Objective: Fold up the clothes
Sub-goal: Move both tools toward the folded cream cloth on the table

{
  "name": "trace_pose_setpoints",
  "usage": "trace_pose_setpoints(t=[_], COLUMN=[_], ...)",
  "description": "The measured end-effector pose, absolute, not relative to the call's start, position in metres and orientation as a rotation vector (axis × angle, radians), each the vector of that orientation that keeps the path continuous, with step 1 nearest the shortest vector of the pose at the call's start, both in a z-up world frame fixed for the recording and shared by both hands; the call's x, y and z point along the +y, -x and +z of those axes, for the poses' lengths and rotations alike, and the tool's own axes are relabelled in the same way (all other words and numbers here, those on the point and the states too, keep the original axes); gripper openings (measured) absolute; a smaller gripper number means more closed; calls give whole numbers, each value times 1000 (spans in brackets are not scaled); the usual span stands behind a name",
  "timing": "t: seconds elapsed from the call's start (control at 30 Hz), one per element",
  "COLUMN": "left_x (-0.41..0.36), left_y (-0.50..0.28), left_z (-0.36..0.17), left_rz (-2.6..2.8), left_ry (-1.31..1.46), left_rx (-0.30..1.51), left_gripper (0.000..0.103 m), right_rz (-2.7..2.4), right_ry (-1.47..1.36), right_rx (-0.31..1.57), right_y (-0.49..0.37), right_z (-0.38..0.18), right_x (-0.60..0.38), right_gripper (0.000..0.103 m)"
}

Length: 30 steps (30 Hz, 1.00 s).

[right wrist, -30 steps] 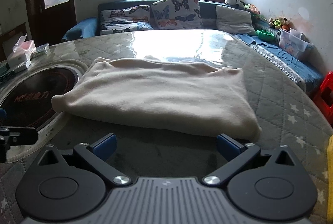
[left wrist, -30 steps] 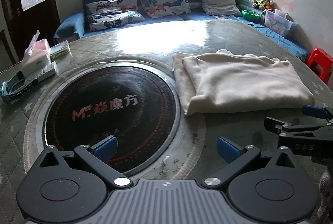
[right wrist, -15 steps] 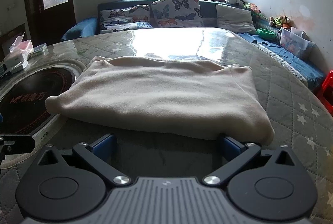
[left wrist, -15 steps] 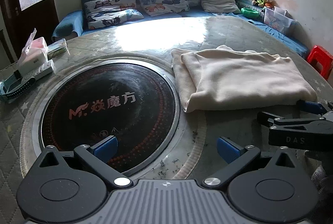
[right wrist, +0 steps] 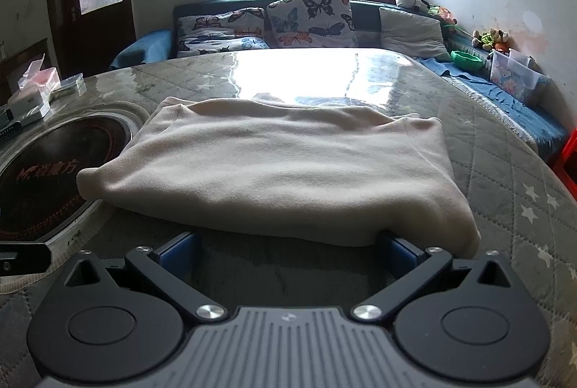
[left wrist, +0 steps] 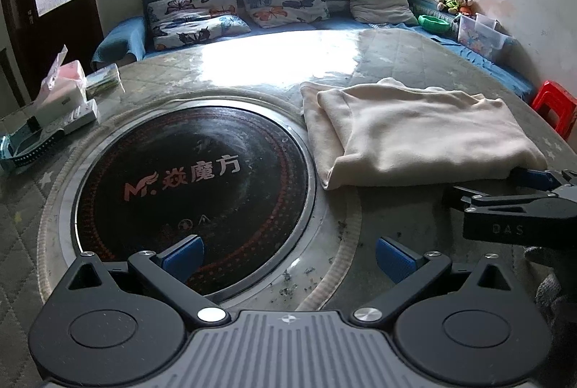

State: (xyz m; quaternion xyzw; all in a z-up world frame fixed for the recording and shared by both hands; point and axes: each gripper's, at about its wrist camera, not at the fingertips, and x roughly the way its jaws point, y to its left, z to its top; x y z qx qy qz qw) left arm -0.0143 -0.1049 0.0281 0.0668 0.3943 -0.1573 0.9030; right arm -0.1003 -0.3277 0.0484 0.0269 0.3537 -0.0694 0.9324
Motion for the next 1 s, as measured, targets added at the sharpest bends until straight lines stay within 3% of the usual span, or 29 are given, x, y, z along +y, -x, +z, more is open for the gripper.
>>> trace_pose_setpoints(t=[1.0], left_x=[-102], left_y=[20], left_z=[35], left_rz=[-311], left_ry=[-146], left_rx=[778], left_gripper=[103], right_rz=[-106], right_ry=[-21], right_rx=[732], right_y=[117], right_z=[52], right_x=[-321], right_gripper=[103])
